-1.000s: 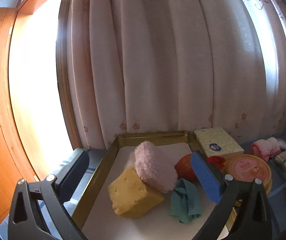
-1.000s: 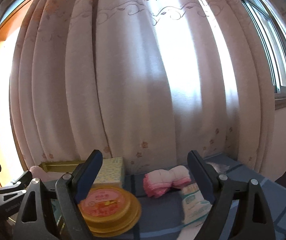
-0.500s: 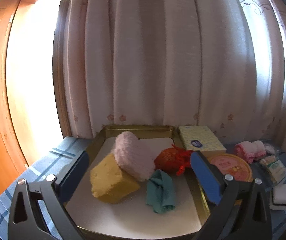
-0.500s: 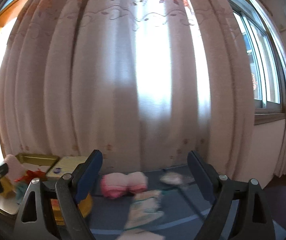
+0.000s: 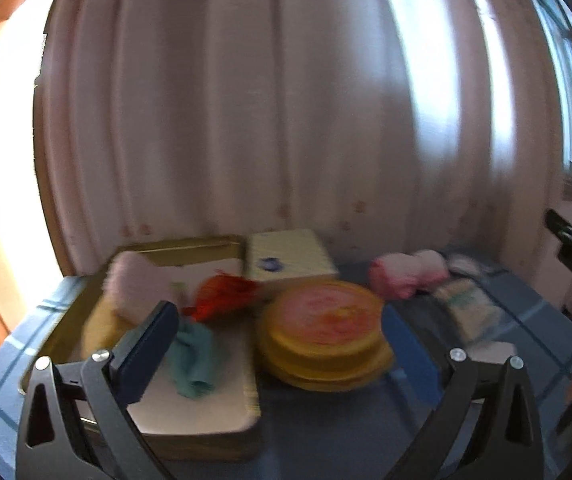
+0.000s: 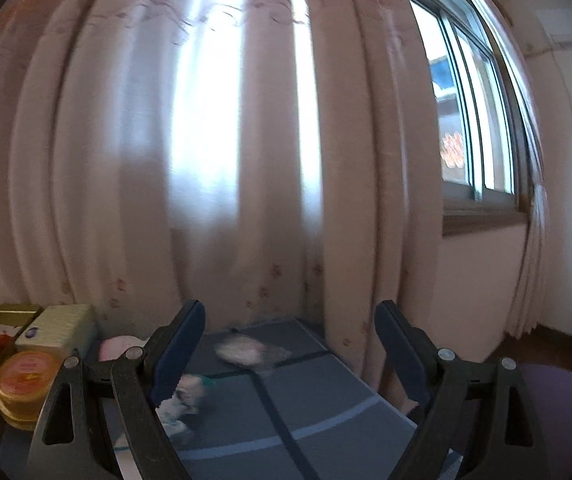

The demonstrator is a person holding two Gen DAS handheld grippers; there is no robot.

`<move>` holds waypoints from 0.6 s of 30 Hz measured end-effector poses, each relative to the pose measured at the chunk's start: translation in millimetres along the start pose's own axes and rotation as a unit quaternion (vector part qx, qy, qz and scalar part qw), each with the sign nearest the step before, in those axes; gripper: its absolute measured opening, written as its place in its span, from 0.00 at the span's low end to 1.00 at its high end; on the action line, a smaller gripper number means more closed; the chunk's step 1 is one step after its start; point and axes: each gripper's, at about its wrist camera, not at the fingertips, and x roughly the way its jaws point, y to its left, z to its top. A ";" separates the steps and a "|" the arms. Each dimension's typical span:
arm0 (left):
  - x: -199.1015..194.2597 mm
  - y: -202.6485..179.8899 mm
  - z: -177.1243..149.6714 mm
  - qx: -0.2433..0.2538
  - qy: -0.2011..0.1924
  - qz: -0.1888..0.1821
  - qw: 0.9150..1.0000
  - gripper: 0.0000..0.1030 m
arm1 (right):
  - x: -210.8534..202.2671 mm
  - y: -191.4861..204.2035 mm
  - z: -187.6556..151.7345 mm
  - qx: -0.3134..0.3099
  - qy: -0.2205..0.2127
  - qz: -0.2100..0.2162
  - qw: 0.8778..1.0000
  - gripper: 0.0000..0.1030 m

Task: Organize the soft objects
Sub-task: 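Move both tools toward the white sponge pad and cotton swab bag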

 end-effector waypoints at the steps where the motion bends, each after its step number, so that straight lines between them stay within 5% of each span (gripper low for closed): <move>1: 0.1 -6.3 0.0 0.004 0.003 -0.010 1.000 1.00 | 2.3 -4.9 -0.2 0.011 0.008 -0.003 1.000 0.86; 6: 1.3 -43.9 -0.9 0.038 0.025 -0.068 0.997 1.00 | 11.0 -21.9 -1.3 0.048 0.032 -0.013 0.998 0.86; 11: 10.4 -89.9 -3.9 0.087 0.070 -0.143 0.983 1.00 | 7.8 -24.0 -1.7 0.055 0.027 -0.004 0.998 0.86; 18: 31.9 -137.6 -11.6 0.126 0.142 -0.167 0.967 0.98 | 11.1 -28.4 -2.6 0.069 0.029 0.006 0.997 0.86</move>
